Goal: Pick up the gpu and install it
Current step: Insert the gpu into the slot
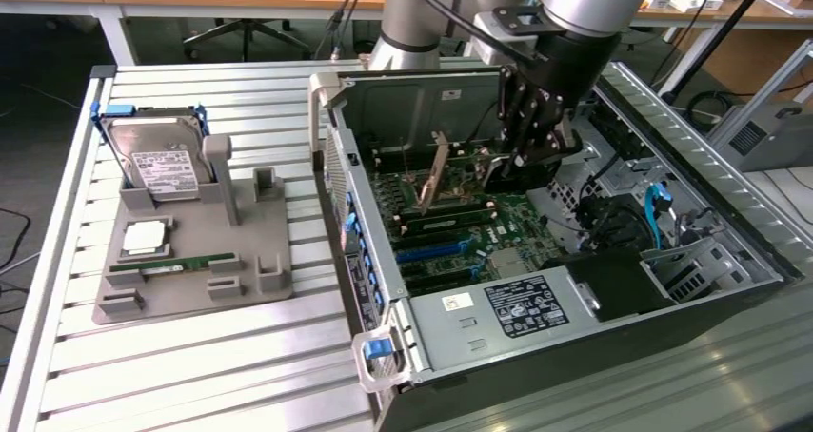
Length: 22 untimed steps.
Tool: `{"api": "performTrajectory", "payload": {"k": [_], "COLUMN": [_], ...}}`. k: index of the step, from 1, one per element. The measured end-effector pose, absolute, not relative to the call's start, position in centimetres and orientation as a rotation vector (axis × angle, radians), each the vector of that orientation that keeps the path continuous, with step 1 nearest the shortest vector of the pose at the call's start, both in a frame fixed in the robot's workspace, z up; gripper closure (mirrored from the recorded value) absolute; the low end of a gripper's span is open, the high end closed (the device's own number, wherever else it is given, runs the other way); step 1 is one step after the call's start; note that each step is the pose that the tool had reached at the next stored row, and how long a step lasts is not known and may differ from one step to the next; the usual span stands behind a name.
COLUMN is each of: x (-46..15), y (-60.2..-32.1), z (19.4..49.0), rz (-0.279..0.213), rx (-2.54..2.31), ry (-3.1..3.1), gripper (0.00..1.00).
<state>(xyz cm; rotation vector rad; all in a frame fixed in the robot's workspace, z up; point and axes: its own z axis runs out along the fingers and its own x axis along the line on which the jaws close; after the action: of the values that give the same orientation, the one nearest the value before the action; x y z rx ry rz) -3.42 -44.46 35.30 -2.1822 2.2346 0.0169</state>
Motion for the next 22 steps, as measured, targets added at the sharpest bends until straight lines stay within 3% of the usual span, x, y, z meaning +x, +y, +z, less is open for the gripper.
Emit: {"api": "performTrajectory", "payload": {"k": [22], "x": [-3.42], "y": [-44.47], "z": [34.77], "rz": [0.017], "rx": [-2.182], "ry": [2.235], "gripper": [0.73]}}
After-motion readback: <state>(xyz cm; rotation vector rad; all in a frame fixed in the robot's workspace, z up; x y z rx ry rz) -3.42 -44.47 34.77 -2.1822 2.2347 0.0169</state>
